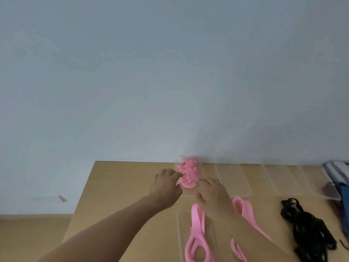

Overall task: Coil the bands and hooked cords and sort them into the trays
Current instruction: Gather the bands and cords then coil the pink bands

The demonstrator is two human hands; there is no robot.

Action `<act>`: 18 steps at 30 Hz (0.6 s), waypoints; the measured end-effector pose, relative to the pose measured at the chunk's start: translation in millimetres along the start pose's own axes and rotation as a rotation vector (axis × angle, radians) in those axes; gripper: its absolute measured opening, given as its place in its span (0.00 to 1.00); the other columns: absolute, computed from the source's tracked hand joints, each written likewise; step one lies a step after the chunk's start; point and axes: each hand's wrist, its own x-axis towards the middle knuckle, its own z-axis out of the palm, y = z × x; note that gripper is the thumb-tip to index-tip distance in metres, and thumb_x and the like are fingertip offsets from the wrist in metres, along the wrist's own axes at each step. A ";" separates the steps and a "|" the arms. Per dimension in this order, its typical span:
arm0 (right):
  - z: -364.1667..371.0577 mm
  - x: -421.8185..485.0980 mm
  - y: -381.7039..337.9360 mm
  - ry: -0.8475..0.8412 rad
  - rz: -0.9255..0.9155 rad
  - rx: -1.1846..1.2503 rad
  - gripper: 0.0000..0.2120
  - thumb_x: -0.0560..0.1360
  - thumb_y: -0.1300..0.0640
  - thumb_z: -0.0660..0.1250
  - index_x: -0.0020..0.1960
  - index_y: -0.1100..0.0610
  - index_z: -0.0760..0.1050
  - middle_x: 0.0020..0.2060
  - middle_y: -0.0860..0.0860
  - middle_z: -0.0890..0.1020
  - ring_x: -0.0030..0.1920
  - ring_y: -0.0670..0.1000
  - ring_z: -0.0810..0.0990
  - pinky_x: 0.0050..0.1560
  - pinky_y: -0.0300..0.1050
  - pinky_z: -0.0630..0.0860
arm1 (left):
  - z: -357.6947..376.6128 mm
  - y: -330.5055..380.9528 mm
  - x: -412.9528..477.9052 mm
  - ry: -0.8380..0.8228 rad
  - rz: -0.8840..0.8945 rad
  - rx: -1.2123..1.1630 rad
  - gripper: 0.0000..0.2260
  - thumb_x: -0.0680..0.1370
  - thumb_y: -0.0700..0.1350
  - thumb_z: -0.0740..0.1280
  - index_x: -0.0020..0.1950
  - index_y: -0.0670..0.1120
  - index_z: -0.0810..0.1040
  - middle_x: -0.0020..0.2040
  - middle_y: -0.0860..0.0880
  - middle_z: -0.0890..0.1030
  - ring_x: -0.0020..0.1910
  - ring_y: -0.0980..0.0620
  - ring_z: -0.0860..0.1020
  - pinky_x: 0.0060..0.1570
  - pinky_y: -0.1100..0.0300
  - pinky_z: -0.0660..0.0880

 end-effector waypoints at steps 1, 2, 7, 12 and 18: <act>1.7 -6.5 -3.7 -0.018 0.006 0.003 0.17 0.80 0.53 0.57 0.67 0.48 0.72 0.63 0.42 0.74 0.64 0.47 0.69 0.65 0.39 0.64 | 2.5 -0.2 -7.7 -0.013 0.017 -0.026 0.20 0.80 0.47 0.59 0.72 0.53 0.70 0.67 0.52 0.73 0.68 0.49 0.67 0.65 0.56 0.66; 2.4 -13.2 -7.5 -0.033 0.025 0.021 0.18 0.80 0.53 0.57 0.68 0.48 0.71 0.64 0.43 0.73 0.64 0.47 0.69 0.65 0.40 0.64 | 5.7 -0.2 -15.2 -0.023 0.035 -0.049 0.19 0.80 0.47 0.60 0.71 0.53 0.71 0.66 0.51 0.74 0.67 0.50 0.67 0.65 0.56 0.67; 4.3 -53.8 -21.2 -0.097 0.168 0.242 0.17 0.78 0.54 0.64 0.67 0.52 0.72 0.63 0.46 0.75 0.61 0.49 0.74 0.60 0.44 0.72 | 22.0 3.3 -48.8 -0.025 0.058 -0.111 0.15 0.79 0.45 0.61 0.65 0.51 0.78 0.62 0.52 0.77 0.64 0.50 0.71 0.62 0.57 0.69; 22.6 -88.3 -16.6 -0.318 0.336 0.252 0.07 0.76 0.50 0.63 0.41 0.48 0.69 0.34 0.44 0.74 0.31 0.42 0.71 0.33 0.35 0.68 | 33.0 11.6 -71.1 -0.133 0.029 -0.145 0.15 0.79 0.45 0.62 0.65 0.50 0.78 0.61 0.52 0.77 0.62 0.51 0.73 0.58 0.58 0.72; 46.4 -112.1 -14.6 -0.430 0.426 0.311 0.07 0.77 0.55 0.62 0.52 0.57 0.73 0.43 0.50 0.80 0.42 0.50 0.80 0.45 0.45 0.79 | 43.5 27.6 -91.4 -0.302 -0.032 -0.126 0.17 0.78 0.47 0.62 0.68 0.53 0.74 0.63 0.53 0.75 0.60 0.53 0.75 0.56 0.58 0.73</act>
